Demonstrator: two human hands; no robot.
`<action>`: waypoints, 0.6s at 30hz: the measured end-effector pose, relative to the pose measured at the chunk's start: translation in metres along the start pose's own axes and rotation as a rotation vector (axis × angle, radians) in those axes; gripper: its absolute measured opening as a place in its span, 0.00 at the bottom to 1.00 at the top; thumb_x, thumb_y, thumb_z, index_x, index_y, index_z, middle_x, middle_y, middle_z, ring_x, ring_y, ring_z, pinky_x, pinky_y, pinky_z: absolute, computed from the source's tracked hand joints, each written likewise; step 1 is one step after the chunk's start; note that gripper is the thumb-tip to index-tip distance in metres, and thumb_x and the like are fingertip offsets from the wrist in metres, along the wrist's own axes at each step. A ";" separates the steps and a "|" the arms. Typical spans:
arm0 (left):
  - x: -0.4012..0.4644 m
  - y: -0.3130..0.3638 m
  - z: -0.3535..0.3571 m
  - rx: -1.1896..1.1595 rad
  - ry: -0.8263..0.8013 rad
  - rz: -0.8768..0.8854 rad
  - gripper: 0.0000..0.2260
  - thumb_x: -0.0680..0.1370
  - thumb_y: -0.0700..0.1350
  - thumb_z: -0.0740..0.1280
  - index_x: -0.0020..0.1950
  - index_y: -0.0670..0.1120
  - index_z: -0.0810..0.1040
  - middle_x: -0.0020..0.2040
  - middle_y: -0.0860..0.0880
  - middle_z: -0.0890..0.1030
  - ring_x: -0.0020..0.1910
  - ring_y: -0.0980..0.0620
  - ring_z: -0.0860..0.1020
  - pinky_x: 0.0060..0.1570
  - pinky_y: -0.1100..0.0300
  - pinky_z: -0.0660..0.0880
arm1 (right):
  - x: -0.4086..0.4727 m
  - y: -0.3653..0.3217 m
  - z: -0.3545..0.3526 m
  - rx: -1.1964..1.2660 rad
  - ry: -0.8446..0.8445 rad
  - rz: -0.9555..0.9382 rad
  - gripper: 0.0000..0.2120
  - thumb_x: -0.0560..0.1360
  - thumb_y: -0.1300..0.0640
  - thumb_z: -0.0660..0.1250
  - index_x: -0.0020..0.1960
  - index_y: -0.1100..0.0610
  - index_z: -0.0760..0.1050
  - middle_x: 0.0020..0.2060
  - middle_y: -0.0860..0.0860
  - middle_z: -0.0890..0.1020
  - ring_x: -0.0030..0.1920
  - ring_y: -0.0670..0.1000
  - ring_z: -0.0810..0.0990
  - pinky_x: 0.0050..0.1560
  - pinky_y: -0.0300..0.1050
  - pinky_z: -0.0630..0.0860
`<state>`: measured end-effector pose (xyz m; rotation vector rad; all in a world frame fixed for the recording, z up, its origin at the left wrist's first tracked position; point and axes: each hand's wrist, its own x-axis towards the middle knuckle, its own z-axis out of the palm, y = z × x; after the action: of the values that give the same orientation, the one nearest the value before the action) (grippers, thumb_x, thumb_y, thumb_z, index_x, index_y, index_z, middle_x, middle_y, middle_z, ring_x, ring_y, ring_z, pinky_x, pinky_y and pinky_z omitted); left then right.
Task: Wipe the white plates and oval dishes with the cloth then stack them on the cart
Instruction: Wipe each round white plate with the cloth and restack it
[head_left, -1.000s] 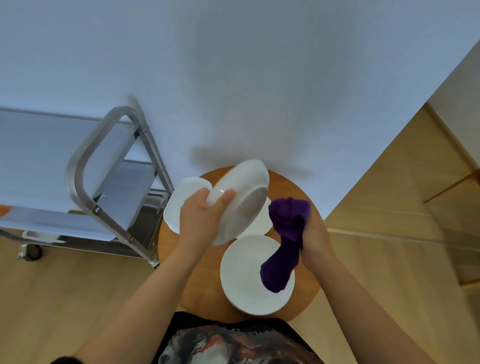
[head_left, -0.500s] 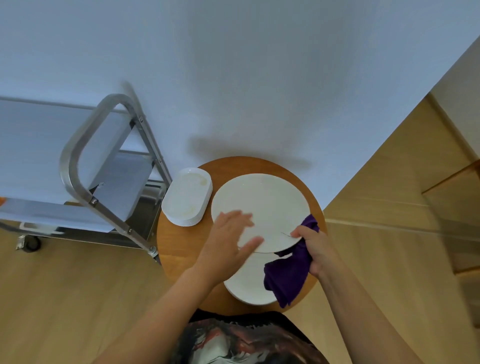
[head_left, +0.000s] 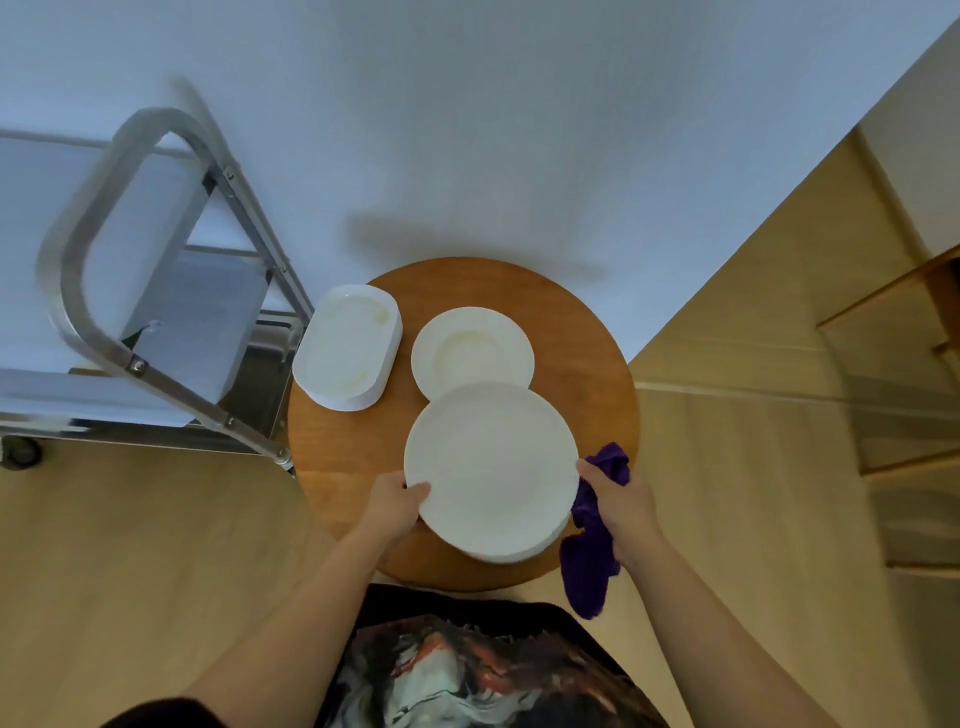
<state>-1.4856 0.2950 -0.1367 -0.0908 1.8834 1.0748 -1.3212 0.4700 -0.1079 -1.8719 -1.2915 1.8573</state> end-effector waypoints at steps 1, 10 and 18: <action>0.002 -0.005 0.003 0.021 0.010 0.000 0.06 0.80 0.37 0.60 0.47 0.41 0.76 0.43 0.44 0.79 0.45 0.43 0.77 0.52 0.42 0.77 | 0.002 0.002 0.000 -0.021 0.051 -0.016 0.06 0.72 0.54 0.72 0.46 0.55 0.77 0.39 0.54 0.82 0.38 0.54 0.79 0.36 0.44 0.73; 0.029 -0.032 0.017 0.276 0.060 0.026 0.08 0.79 0.39 0.61 0.51 0.38 0.78 0.47 0.39 0.81 0.49 0.39 0.79 0.50 0.44 0.78 | 0.001 0.004 0.014 -0.121 0.114 -0.224 0.05 0.72 0.56 0.70 0.41 0.49 0.75 0.37 0.49 0.81 0.38 0.51 0.79 0.41 0.46 0.76; 0.053 -0.013 0.016 0.967 -0.024 0.152 0.15 0.82 0.48 0.55 0.52 0.40 0.77 0.44 0.47 0.77 0.44 0.49 0.76 0.42 0.57 0.75 | 0.004 0.013 0.040 -0.181 0.062 -0.231 0.08 0.73 0.58 0.70 0.39 0.49 0.73 0.33 0.46 0.78 0.34 0.46 0.77 0.35 0.39 0.75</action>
<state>-1.4981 0.3168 -0.1879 0.6178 2.2151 0.1631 -1.3517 0.4482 -0.1270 -1.7592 -1.6244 1.6018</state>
